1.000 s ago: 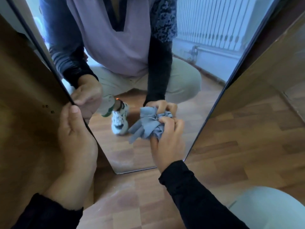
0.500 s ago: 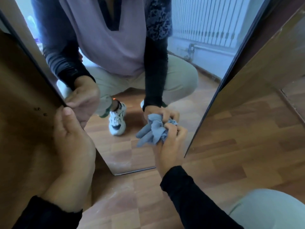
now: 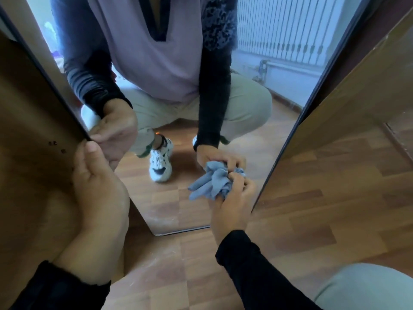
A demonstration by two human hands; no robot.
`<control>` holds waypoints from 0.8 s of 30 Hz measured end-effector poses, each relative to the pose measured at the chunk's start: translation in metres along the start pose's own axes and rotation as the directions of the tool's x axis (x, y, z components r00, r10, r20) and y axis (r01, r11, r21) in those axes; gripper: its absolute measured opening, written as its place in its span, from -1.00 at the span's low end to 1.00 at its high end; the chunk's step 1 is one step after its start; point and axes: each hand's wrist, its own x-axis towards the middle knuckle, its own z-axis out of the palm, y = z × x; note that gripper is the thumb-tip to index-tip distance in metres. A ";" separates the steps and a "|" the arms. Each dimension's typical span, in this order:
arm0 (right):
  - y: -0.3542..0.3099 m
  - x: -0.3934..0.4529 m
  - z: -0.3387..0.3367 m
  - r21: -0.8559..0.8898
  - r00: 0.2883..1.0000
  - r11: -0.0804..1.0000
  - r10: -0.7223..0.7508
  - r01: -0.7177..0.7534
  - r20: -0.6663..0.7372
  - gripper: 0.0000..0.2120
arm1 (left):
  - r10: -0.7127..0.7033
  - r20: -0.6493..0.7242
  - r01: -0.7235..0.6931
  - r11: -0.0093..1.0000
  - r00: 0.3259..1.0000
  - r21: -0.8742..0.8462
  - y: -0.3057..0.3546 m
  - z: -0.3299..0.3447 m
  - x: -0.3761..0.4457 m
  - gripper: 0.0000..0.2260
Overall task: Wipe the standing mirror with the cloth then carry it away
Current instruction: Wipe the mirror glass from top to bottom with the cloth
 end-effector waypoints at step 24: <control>0.018 0.014 0.000 0.339 0.948 0.906 0.303 -0.254 -0.099 -0.76 | 0.018 0.128 -0.043 0.980 0.992 0.193 0.010 -0.018 0.001 -0.72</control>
